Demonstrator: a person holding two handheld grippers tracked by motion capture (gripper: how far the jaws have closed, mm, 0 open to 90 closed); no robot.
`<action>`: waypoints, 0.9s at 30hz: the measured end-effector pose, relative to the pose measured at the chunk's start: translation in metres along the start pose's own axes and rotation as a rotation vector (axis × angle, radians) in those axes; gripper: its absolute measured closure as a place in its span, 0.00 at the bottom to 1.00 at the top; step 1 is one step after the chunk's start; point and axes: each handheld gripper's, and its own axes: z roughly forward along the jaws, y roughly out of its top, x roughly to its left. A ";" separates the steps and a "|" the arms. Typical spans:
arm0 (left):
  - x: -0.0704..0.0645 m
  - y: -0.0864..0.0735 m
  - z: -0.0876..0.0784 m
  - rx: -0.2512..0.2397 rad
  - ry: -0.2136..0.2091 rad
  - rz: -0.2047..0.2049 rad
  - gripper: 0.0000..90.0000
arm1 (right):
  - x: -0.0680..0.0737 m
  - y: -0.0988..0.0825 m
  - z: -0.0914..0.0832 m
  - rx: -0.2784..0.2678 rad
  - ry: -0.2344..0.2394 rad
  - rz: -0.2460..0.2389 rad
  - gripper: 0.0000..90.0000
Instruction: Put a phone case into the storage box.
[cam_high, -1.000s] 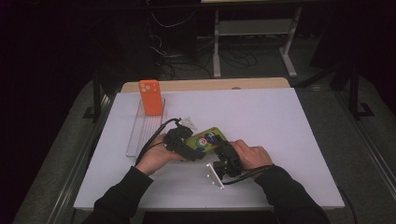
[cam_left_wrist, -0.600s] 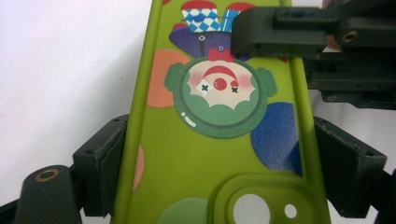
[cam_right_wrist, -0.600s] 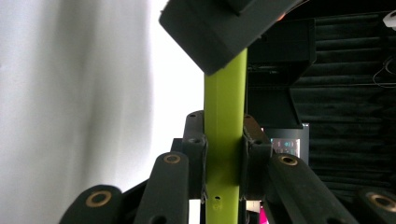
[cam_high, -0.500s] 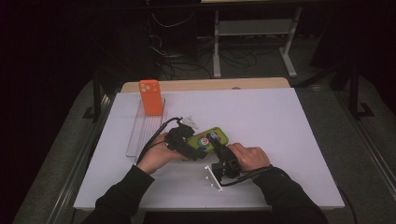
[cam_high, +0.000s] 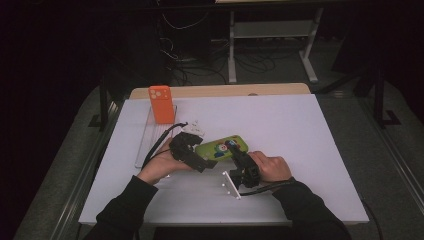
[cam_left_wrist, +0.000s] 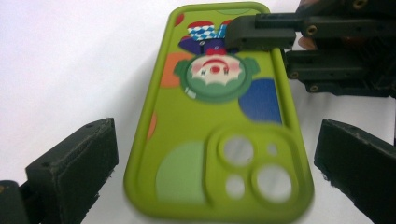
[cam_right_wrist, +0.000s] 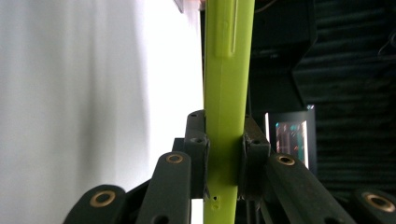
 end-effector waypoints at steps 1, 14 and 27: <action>0.002 0.000 -0.003 0.004 0.003 0.014 0.00 | -0.002 -0.001 0.000 0.007 0.011 0.021 0.84; 0.006 0.000 -0.012 -0.052 0.028 -0.031 0.00 | -0.027 -0.016 -0.001 0.021 0.131 0.352 0.84; 0.004 0.007 -0.008 -0.154 0.017 -0.086 0.00 | -0.041 -0.029 0.004 0.008 0.305 0.874 0.84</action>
